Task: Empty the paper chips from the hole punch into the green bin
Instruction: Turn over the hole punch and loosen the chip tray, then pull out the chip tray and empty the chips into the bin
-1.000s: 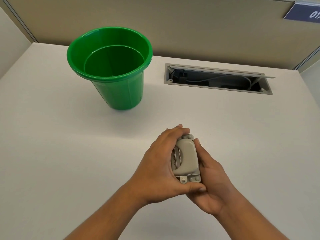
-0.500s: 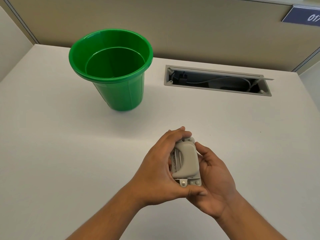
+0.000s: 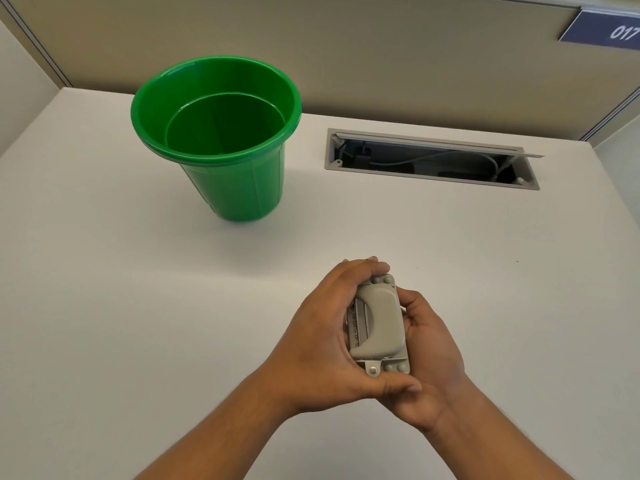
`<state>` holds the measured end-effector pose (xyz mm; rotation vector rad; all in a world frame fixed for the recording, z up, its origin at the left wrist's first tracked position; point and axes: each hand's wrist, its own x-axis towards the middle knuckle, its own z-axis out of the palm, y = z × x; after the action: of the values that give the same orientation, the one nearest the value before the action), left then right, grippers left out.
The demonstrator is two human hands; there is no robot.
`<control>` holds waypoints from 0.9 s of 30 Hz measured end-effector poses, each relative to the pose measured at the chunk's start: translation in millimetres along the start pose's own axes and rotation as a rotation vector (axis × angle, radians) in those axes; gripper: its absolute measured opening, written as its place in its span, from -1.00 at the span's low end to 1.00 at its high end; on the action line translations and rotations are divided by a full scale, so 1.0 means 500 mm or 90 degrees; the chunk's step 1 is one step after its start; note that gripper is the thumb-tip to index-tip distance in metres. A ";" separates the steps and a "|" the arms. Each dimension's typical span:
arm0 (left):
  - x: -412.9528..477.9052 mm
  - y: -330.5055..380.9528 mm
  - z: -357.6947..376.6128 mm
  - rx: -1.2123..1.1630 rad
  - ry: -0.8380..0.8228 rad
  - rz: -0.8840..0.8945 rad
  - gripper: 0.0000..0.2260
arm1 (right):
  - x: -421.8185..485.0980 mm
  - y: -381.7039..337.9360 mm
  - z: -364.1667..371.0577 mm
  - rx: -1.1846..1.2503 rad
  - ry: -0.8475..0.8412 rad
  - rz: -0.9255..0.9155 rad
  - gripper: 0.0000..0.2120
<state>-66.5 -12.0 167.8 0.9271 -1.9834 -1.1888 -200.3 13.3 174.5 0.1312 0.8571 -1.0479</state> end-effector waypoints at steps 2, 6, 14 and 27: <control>0.001 -0.001 0.001 0.001 0.000 -0.003 -0.10 | 0.002 -0.001 -0.002 0.005 -0.004 0.000 -0.70; 0.002 -0.002 0.000 -0.001 -0.001 0.000 -0.09 | 0.004 -0.003 -0.004 0.002 -0.003 0.001 -0.68; -0.005 -0.002 -0.010 -0.002 0.004 0.019 -0.08 | 0.006 0.000 -0.010 0.013 -0.016 0.020 -0.66; -0.036 -0.013 -0.031 0.005 0.056 0.029 -0.09 | 0.009 0.014 -0.027 -0.006 -0.050 -0.004 -0.54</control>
<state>-42.6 -6.6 165.1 0.9168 -1.9302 -1.0978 -201.2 20.2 160.0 0.0796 0.7922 -1.0484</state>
